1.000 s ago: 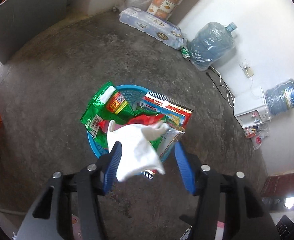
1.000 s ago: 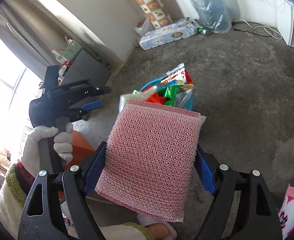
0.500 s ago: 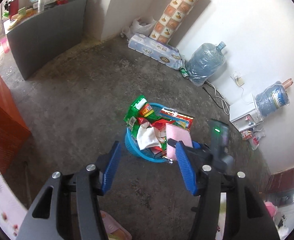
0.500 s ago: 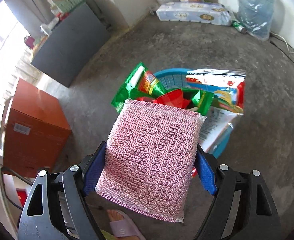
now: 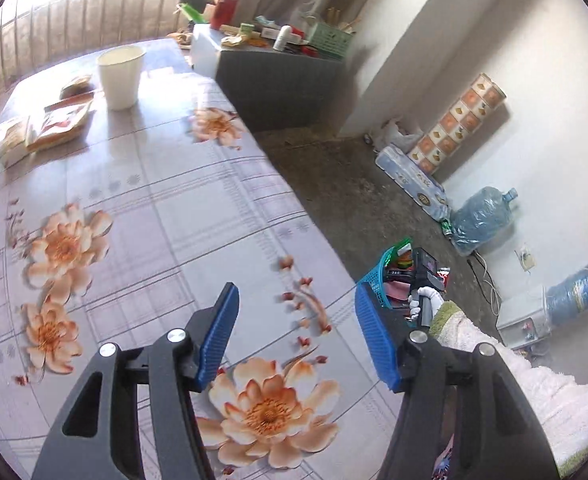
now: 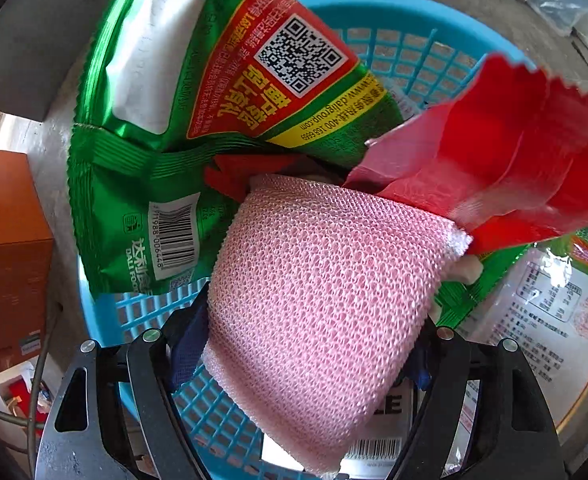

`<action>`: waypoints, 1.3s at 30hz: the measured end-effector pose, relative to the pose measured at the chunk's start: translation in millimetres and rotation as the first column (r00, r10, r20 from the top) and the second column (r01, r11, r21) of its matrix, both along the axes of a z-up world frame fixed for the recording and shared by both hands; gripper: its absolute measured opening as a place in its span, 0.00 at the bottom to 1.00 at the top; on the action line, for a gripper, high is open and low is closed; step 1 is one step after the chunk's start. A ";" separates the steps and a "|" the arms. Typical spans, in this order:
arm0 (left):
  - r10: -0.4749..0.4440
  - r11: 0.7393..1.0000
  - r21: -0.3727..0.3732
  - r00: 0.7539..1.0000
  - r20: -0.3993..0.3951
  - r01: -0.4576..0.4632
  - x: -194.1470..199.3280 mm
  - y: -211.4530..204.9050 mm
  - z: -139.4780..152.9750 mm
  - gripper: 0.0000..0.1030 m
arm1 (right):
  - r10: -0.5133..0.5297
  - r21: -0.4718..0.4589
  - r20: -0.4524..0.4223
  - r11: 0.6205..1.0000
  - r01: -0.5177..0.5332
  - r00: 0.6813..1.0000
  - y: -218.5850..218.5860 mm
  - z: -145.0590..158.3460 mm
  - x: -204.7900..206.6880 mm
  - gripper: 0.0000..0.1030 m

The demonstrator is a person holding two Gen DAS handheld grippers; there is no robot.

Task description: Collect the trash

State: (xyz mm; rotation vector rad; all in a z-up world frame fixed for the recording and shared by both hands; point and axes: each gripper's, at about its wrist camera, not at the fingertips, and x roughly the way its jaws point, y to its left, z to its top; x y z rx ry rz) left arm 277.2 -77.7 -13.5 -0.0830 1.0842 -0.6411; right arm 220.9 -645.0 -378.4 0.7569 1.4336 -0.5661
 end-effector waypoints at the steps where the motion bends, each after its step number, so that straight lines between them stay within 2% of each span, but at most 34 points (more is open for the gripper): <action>1: 0.018 1.000 -0.001 1.000 -0.011 -0.018 -0.2 9.9 -3.5 0.57 | 0.001 -0.005 -0.002 1.000 -0.001 1.000 1.5 -1.5 0.6 0.72; 4: 0.050 0.999 -0.007 0.999 -0.013 -0.051 -2.5 28.6 -5.2 0.57 | -0.008 -0.009 0.002 1.000 0.008 1.000 6.0 4.8 -3.8 0.73; 10: 0.077 0.995 -0.067 0.997 0.002 -0.076 -10.3 42.7 -0.1 0.57 | 0.004 -0.028 0.053 1.000 -0.003 0.999 10.4 44.5 -36.5 0.74; 13: 0.071 0.994 -0.088 0.997 0.014 -0.069 -24.6 45.9 4.2 0.57 | -0.043 0.002 0.117 0.999 0.043 0.992 4.3 67.0 -58.7 0.74; 18: 0.082 0.992 -0.105 0.996 0.045 -0.077 -53.5 58.9 14.1 0.57 | -0.089 -0.037 0.201 0.995 0.098 0.976 7.4 111.4 -78.7 0.74; 20: 0.081 0.992 -0.099 0.994 0.077 -0.074 -69.3 62.3 21.0 0.57 | -0.098 -0.051 0.270 0.992 0.116 0.958 8.5 137.8 -94.4 0.74; 23: 0.072 0.995 -0.085 0.987 0.141 -0.060 -98.0 65.1 30.5 0.57 | -0.074 -0.065 0.401 0.992 0.109 0.913 31.1 191.0 -116.3 0.74; 26: 0.068 0.995 -0.082 0.976 0.205 -0.052 -129.0 65.6 36.6 0.64 | 0.061 -0.161 0.508 0.987 0.025 0.859 67.3 249.0 -126.9 0.74; 28: 0.071 0.995 -0.079 0.967 0.246 -0.053 -150.6 63.6 39.2 0.72 | 0.148 -0.213 0.580 0.977 -0.026 0.801 103.4 288.5 -150.4 0.75; 30: 0.096 0.993 -0.087 0.955 0.281 -0.074 -171.0 61.3 39.8 0.80 | 0.224 -0.276 0.630 0.960 -0.055 0.744 142.5 320.8 -181.6 0.84; 32: 0.138 0.988 -0.107 0.946 0.293 -0.111 -188.2 58.3 38.8 0.89 | 0.300 -0.351 0.655 0.934 -0.072 0.693 177.7 348.0 -211.0 0.93; 33: 0.169 0.984 -0.103 0.939 0.299 -0.144 -197.1 56.3 38.3 0.95 | 0.327 -0.382 0.667 0.922 -0.070 0.669 192.2 358.2 -225.2 0.93; 37: 0.229 0.973 -0.108 0.896 0.381 -0.203 -230.1 47.8 40.3 0.95 | 0.418 -0.499 0.676 0.865 -0.041 0.607 244.5 389.3 -269.1 0.93; 39: 0.238 0.971 -0.092 0.871 0.430 -0.220 -245.9 40.9 43.4 0.95 | 0.473 -0.575 0.645 0.817 -0.026 0.601 266.9 393.5 -281.7 0.93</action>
